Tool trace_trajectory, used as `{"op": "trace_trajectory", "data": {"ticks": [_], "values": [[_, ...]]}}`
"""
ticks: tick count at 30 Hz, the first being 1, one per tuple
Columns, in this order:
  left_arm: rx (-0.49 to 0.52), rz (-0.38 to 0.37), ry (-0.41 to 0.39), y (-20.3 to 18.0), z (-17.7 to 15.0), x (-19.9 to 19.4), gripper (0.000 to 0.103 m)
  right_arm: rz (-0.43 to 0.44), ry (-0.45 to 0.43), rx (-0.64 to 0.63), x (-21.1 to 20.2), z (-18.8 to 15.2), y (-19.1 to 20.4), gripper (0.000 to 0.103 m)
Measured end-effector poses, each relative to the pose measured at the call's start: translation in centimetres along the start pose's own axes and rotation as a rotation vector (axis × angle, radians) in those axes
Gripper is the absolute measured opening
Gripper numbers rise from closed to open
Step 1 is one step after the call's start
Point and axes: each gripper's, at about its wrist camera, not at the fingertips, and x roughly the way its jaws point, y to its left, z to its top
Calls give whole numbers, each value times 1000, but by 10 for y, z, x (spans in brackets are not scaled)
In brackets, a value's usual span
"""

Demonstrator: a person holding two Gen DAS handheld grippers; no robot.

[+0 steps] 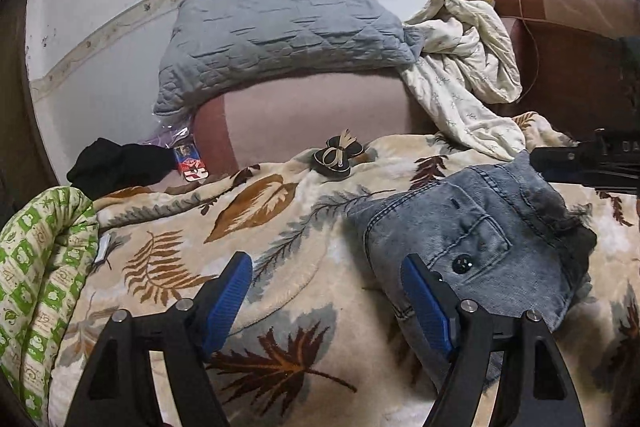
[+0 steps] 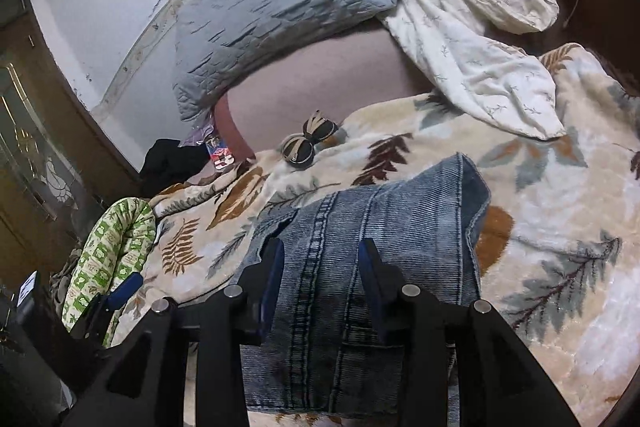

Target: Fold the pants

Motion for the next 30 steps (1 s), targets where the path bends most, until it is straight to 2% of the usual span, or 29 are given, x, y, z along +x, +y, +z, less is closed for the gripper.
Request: {"op": "trace_trajectory", "data": {"ticks": [12, 17, 19, 30], "values": [[-73, 18, 82, 10, 0, 25, 80, -2, -53, 25, 6, 1, -1, 44], [-87, 30, 121, 10, 0, 33, 86, -16, -54, 18, 11, 1, 0, 48], [-91, 30, 129, 10, 0, 36, 86, -26, -55, 15, 12, 0, 0, 51], [-96, 19, 164, 9, -4, 45, 86, -42, -78, -16, 14, 0, 4, 52]]}}
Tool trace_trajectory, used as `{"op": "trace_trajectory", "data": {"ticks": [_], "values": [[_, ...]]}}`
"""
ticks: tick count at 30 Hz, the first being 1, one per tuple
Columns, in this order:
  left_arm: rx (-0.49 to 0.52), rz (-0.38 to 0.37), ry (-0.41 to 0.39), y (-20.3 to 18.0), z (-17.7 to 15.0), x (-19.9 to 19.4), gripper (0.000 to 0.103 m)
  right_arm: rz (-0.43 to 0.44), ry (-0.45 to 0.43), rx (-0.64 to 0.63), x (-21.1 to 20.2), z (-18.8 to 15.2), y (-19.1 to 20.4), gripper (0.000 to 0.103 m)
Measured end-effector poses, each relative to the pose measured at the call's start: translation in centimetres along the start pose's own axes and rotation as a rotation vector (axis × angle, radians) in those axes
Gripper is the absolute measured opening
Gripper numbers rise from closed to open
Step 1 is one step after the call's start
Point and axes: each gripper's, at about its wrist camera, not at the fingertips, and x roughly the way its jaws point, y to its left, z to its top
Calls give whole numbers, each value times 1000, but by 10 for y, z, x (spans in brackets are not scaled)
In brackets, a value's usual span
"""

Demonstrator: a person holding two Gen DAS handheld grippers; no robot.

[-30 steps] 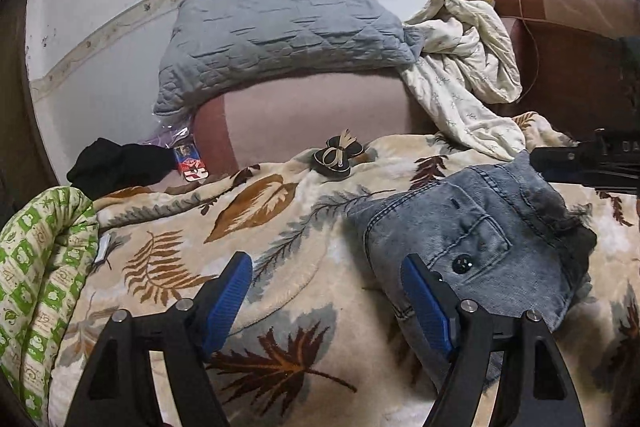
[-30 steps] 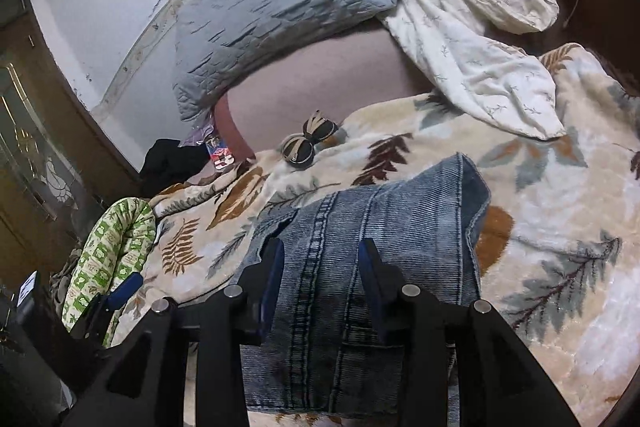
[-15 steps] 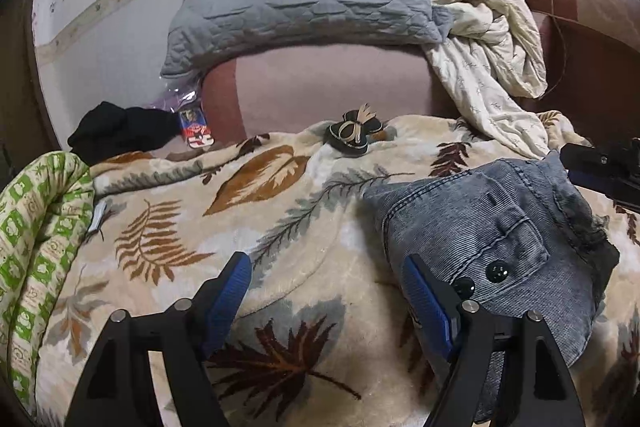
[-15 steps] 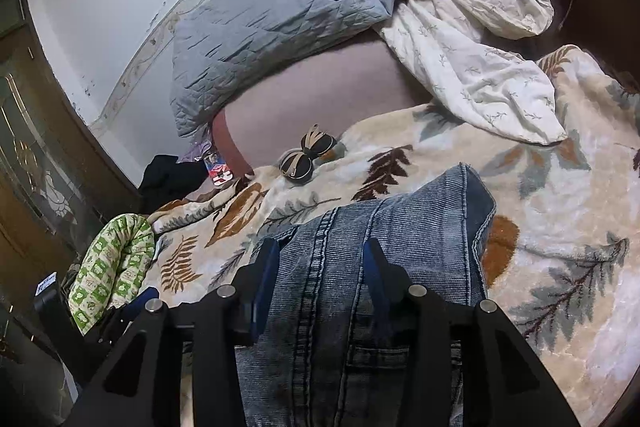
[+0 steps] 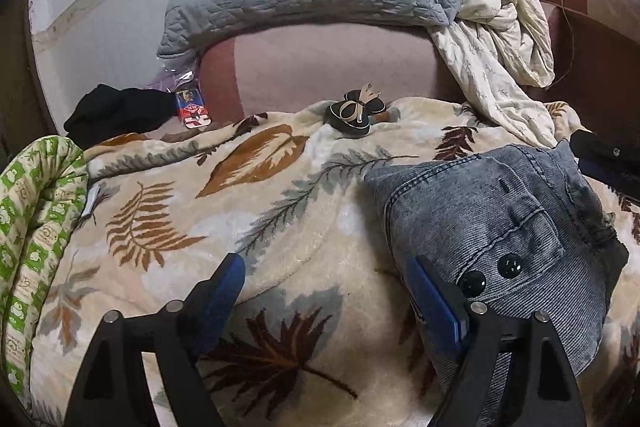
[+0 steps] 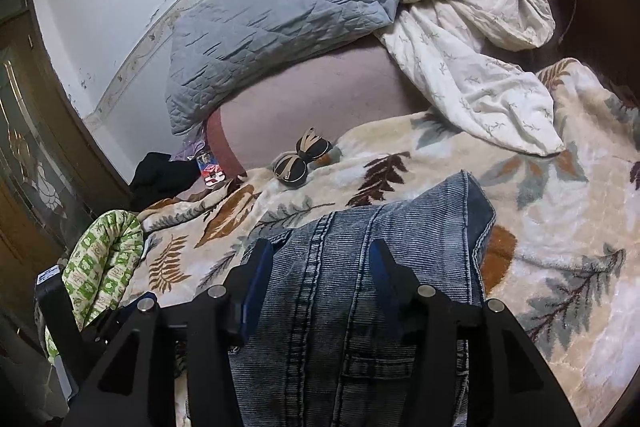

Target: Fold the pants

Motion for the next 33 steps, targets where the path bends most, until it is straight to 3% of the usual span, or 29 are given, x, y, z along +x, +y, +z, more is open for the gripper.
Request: {"op": "trace_trajectory", "data": {"ticks": [33], "values": [[3, -14, 44, -3, -7, 11, 87, -36, 52, -49, 14, -8, 3, 57]]}}
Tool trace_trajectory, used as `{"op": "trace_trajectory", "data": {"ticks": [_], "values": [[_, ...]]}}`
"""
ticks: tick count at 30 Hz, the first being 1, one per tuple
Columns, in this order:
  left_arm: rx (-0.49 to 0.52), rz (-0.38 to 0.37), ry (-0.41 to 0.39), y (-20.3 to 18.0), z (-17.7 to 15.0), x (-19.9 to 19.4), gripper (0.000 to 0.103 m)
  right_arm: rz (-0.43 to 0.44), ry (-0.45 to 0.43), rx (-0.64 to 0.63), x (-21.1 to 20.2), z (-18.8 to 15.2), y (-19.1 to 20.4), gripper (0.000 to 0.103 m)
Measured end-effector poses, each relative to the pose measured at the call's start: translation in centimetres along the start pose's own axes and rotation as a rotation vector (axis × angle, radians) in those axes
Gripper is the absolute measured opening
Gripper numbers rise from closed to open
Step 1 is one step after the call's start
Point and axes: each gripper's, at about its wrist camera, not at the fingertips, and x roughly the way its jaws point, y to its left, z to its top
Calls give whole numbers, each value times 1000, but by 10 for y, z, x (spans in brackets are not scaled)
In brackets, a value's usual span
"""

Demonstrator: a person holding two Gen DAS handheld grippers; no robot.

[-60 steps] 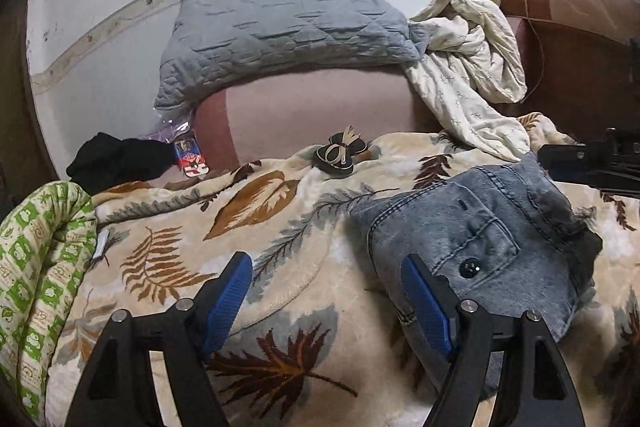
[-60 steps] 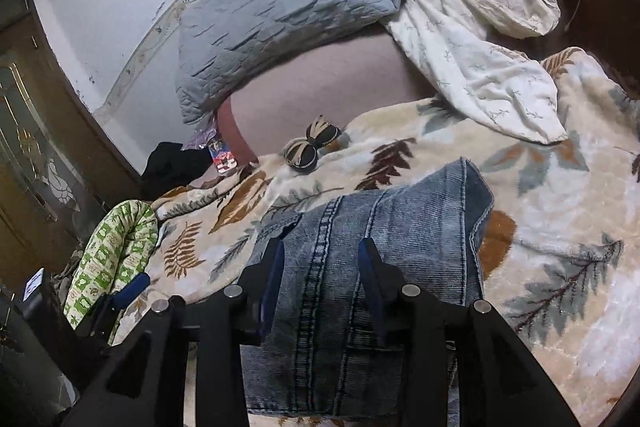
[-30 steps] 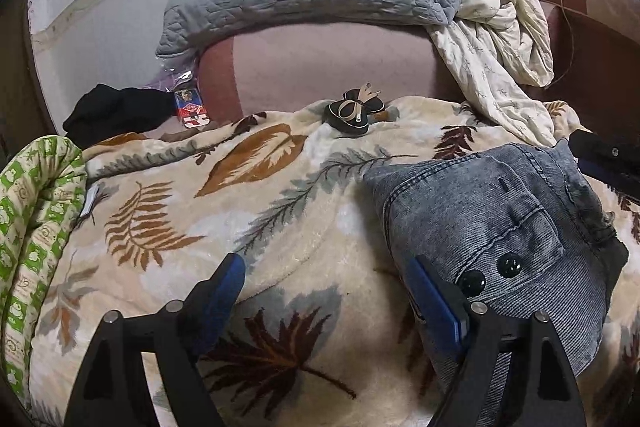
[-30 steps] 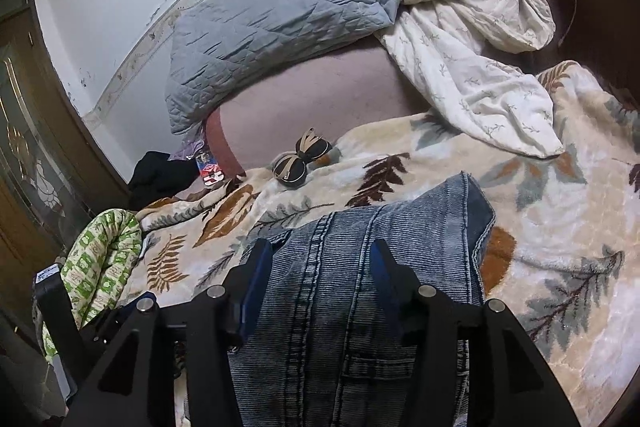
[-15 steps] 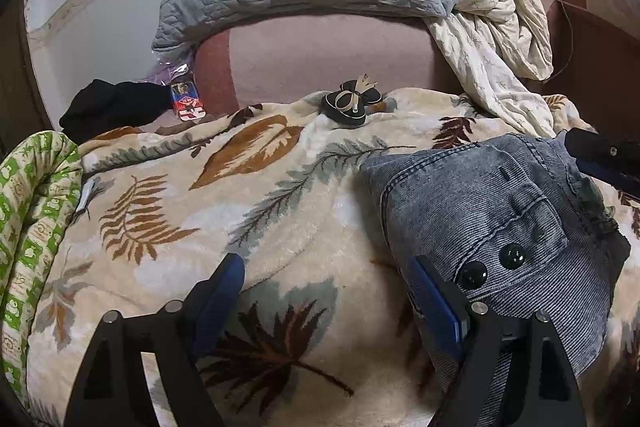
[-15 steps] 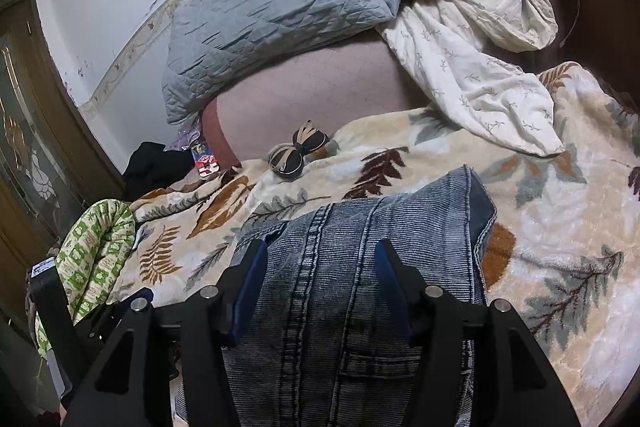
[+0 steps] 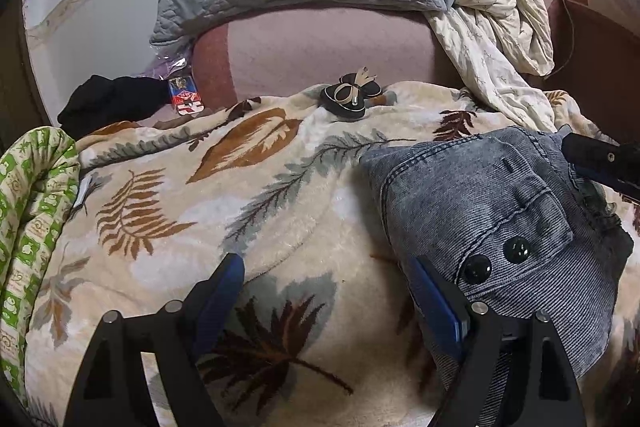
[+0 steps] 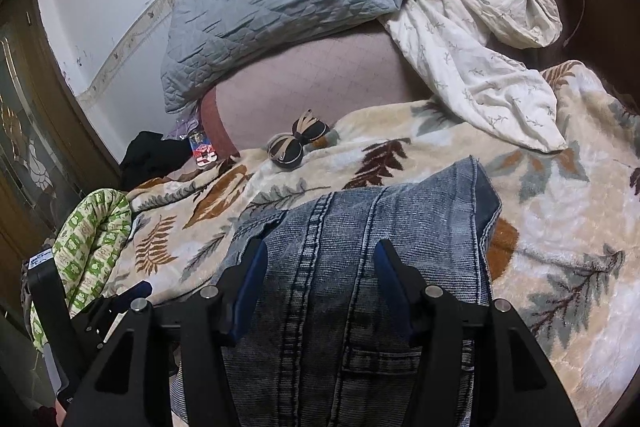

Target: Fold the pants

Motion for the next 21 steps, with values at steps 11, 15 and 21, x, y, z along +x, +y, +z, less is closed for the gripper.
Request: {"op": "trace_trajectory", "data": {"ticks": [11, 15, 21], "values": [[-9, -11, 20, 0, -3, 5, 87, -23, 49, -4, 11, -4, -1, 57], [-10, -4, 32, -1, -4, 8, 90, -36, 81, 3, 17, -7, -3, 61], [-22, 4, 48, 2, -6, 12, 96, -57, 137, 23, 29, -14, -8, 63]]}}
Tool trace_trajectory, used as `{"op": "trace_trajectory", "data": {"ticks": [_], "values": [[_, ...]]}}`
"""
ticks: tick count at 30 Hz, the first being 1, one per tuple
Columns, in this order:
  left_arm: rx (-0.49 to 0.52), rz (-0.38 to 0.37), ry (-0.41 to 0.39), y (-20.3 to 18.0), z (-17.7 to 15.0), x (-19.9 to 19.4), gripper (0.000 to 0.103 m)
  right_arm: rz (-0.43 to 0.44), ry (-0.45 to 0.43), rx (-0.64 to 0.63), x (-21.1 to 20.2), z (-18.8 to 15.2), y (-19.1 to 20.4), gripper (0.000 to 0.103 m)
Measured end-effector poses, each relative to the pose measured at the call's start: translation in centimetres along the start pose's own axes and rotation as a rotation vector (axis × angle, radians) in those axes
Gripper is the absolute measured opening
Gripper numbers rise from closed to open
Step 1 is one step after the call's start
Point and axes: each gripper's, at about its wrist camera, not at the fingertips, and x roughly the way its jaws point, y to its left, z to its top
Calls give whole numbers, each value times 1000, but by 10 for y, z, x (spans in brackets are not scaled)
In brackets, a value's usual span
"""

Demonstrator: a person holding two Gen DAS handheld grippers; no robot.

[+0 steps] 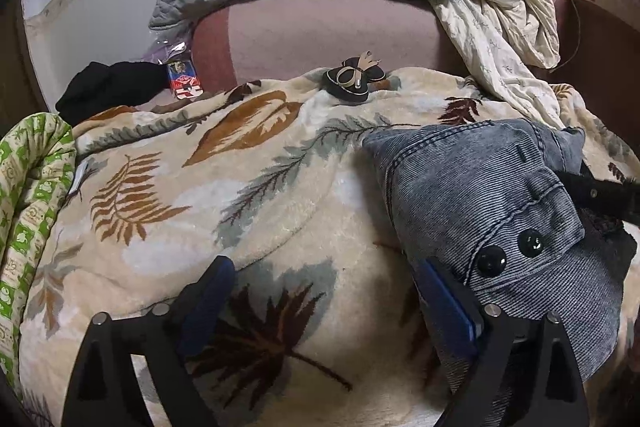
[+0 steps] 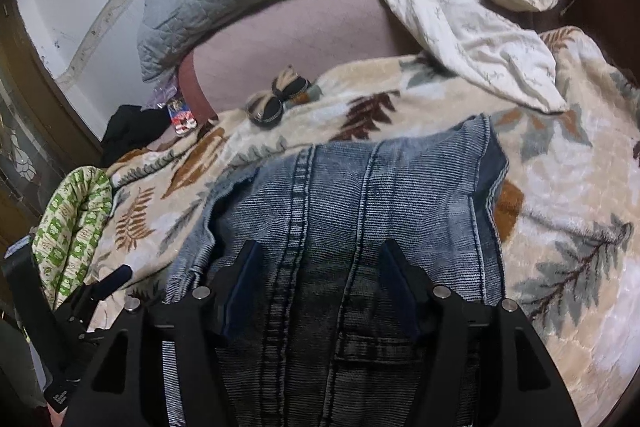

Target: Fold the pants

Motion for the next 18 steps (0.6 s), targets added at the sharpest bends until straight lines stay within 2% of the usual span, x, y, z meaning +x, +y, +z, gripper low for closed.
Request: {"op": "trace_trajectory", "data": {"ticks": [11, 18], "values": [[-33, -5, 39, 3, -4, 9, 99, -33, 37, -21, 18, -11, -3, 67], [-37, -7, 44, 3, -6, 12, 99, -10, 73, 5, 26, -12, -9, 67]]}}
